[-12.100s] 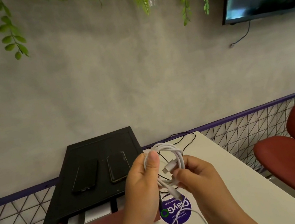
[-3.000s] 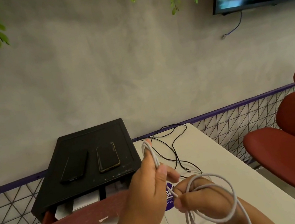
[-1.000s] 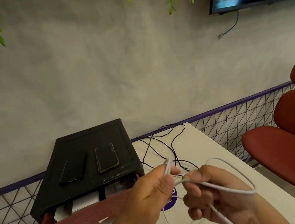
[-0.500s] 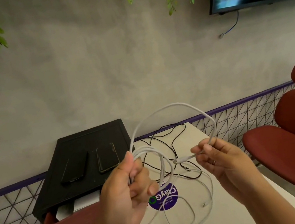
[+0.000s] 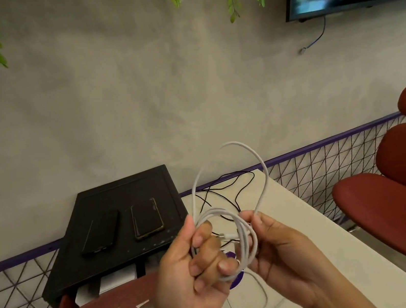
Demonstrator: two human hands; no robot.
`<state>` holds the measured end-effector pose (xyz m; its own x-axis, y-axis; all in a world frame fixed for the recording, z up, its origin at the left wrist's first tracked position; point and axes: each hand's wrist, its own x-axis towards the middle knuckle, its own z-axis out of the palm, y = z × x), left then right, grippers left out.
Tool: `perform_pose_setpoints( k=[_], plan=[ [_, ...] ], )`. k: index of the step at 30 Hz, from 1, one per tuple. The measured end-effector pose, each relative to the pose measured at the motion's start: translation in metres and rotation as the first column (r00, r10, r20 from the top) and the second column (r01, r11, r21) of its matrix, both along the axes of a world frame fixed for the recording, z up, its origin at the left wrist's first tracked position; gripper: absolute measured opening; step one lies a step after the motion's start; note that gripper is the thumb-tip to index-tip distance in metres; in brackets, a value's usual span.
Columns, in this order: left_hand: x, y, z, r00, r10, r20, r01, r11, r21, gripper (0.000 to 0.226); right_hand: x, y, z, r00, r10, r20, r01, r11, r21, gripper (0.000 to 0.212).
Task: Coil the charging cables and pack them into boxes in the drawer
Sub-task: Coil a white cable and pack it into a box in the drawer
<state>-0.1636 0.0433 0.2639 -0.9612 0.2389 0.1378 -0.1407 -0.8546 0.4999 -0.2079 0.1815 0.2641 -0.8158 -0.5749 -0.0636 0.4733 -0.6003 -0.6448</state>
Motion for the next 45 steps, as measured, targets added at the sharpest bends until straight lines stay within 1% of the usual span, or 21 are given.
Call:
perform_pose_setpoints(
  k=[2,4,6,8,11,13,15,19,22,26,28,30,32,34,37,38,39,40,41,43,45],
  plan=[
    [0.002,0.008,0.001,0.982,0.16,0.102,-0.153,0.985,-0.076,0.045,0.004,-0.004,0.001,0.999,0.035,0.02,-0.036,0.999,0.032,0.014],
    [0.004,0.014,0.004,0.945,0.301,0.127,-0.286,0.95,-0.126,0.047,0.007,-0.006,0.002,0.996,0.092,-0.011,-0.091,0.995,0.036,0.023],
    [0.002,0.015,0.002,0.915,0.395,0.081,-0.362,0.894,-0.264,0.043,0.005,-0.006,-0.001,0.989,0.15,-0.018,-0.15,0.988,-0.022,0.038],
    [0.003,0.016,0.002,0.883,0.469,-0.035,-0.434,0.784,-0.444,0.04,0.005,-0.005,-0.003,0.983,0.18,-0.042,-0.182,0.982,-0.044,0.047],
    [0.005,0.018,0.002,0.868,0.47,-0.159,-0.471,0.678,-0.565,0.038,0.008,-0.007,-0.002,0.962,0.153,-0.226,-0.098,0.967,0.237,0.035],
    [0.005,0.017,0.004,0.859,0.465,-0.217,-0.486,0.603,-0.633,0.037,0.009,-0.008,-0.001,0.922,0.156,-0.353,0.012,0.903,0.429,0.042],
    [0.004,0.014,0.005,0.848,0.471,-0.243,-0.499,0.553,-0.667,0.037,0.008,-0.006,0.0,0.895,0.199,-0.4,0.061,0.832,0.552,0.041],
    [0.003,0.008,0.011,0.825,0.515,-0.23,-0.528,0.559,-0.639,0.036,0.008,0.008,0.006,0.841,0.346,-0.417,-0.017,0.786,0.618,0.042],
    [0.0,-0.006,0.019,0.771,0.618,-0.152,-0.601,0.63,-0.492,0.031,0.001,0.028,0.007,0.829,0.362,-0.425,-0.034,0.792,0.609,0.05],
    [0.001,-0.038,0.03,0.731,0.68,-0.056,-0.662,0.687,-0.3,0.03,-0.01,0.059,0.011,0.877,0.146,-0.458,0.116,0.86,0.497,0.041],
    [0.001,-0.046,0.032,0.737,0.675,-0.049,-0.662,0.705,-0.253,0.036,-0.017,0.069,0.01,0.878,0.02,-0.478,0.237,0.85,0.471,0.039],
    [0.0,-0.045,0.031,0.751,0.658,-0.058,-0.651,0.722,-0.236,0.038,-0.026,0.069,0.004,0.84,-0.045,-0.541,0.379,0.762,0.525,0.045],
    [-0.002,-0.037,0.029,0.76,0.644,-0.083,-0.641,0.723,-0.257,0.036,-0.032,0.063,-0.007,0.765,-0.06,-0.642,0.551,0.576,0.603,0.052],
    [-0.003,-0.03,0.027,0.766,0.632,-0.117,-0.637,0.721,-0.275,0.034,-0.036,0.056,-0.017,0.681,0.008,-0.732,0.681,0.36,0.638,0.052],
    [-0.004,-0.025,0.024,0.765,0.628,-0.141,-0.633,0.694,-0.343,0.034,-0.036,0.047,-0.027,0.656,0.209,-0.725,0.703,0.182,0.688,0.033],
    [-0.004,-0.023,0.023,0.775,0.616,-0.143,-0.617,0.687,-0.383,0.034,-0.036,0.045,-0.029,0.681,0.252,-0.687,0.668,0.169,0.724,0.042],
    [-0.003,-0.02,0.022,0.791,0.596,-0.14,-0.594,0.691,-0.412,0.033,-0.036,0.043,-0.032,0.721,0.25,-0.647,0.613,0.205,0.763,0.053],
    [-0.002,-0.017,0.021,0.809,0.573,-0.132,-0.568,0.703,-0.428,0.032,-0.034,0.04,-0.031,0.783,0.191,-0.591,0.526,0.303,0.795,0.063],
    [-0.001,-0.013,0.019,0.825,0.55,-0.128,-0.544,0.713,-0.443,0.032,-0.032,0.036,-0.029,0.851,0.108,-0.514,0.42,0.446,0.79,0.073],
    [-0.001,-0.007,0.016,0.846,0.516,-0.134,-0.508,0.703,-0.497,0.03,-0.028,0.028,-0.025,0.941,-0.015,-0.338,0.241,0.731,0.638,0.082],
    [-0.003,0.0,0.011,0.857,0.497,-0.135,-0.48,0.675,-0.561,0.03,-0.024,0.022,-0.022,0.976,-0.053,-0.212,0.144,0.886,0.44,0.076]
  ],
)
